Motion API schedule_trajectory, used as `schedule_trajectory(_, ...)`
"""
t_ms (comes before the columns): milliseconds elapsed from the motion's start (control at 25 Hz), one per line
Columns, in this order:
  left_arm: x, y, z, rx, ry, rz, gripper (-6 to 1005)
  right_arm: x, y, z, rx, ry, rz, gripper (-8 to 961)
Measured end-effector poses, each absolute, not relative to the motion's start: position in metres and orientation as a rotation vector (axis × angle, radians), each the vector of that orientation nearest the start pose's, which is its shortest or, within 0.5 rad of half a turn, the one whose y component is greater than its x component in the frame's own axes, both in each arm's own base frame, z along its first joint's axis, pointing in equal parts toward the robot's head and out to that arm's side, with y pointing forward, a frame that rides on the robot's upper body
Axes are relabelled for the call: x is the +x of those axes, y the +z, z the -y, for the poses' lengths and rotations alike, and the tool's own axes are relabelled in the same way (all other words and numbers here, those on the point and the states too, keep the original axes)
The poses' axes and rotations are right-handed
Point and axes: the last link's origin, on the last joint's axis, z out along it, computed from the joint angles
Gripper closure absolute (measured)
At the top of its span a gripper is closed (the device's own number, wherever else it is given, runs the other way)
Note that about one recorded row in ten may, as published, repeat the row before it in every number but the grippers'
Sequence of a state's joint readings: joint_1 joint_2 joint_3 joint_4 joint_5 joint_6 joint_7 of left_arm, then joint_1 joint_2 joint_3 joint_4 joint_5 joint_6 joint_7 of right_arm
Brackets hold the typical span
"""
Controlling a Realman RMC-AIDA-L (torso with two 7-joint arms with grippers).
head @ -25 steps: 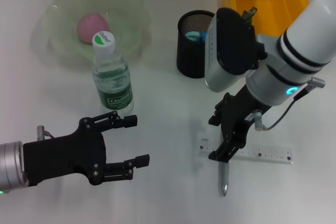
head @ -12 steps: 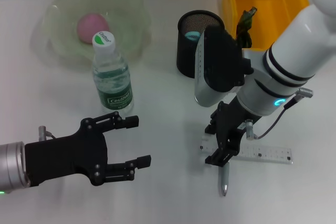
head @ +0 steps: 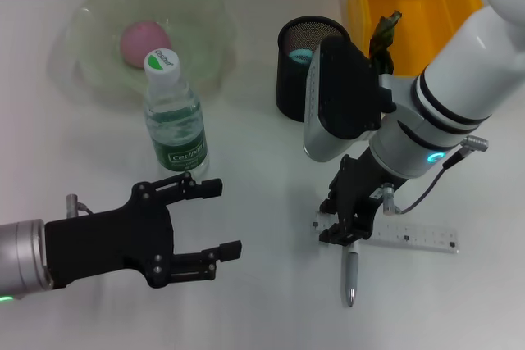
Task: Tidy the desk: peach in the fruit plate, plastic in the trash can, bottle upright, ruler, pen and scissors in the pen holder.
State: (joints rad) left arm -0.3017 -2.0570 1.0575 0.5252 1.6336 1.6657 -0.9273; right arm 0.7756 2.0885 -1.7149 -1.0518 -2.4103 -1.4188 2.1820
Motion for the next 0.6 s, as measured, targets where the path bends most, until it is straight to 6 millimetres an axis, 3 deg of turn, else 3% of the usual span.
schedule_trajectory(400, -0.282, -0.031, -0.246, -2.787, -0.926, 0.262, 184, 0.146, -0.08, -0.336, -3.021, -0.659, -0.207, 569)
schedule_trajectory(520, -0.281, -0.031, -0.247, -2.786, -0.929, 0.261, 184, 0.135, -0.064, -0.342, -2.977, -0.551, -0.229, 570)
schedule_trajectory(560, -0.281, -0.03, -0.246, -2.785, -0.932, 0.261, 184, 0.126, -0.047, -0.35, -2.927, -0.451, -0.257, 570)
schedule_trajectory(600, -0.281, -0.03, -0.246, -2.785, -0.932, 0.261, 184, 0.126, -0.047, -0.35, -2.927, -0.451, -0.257, 568)
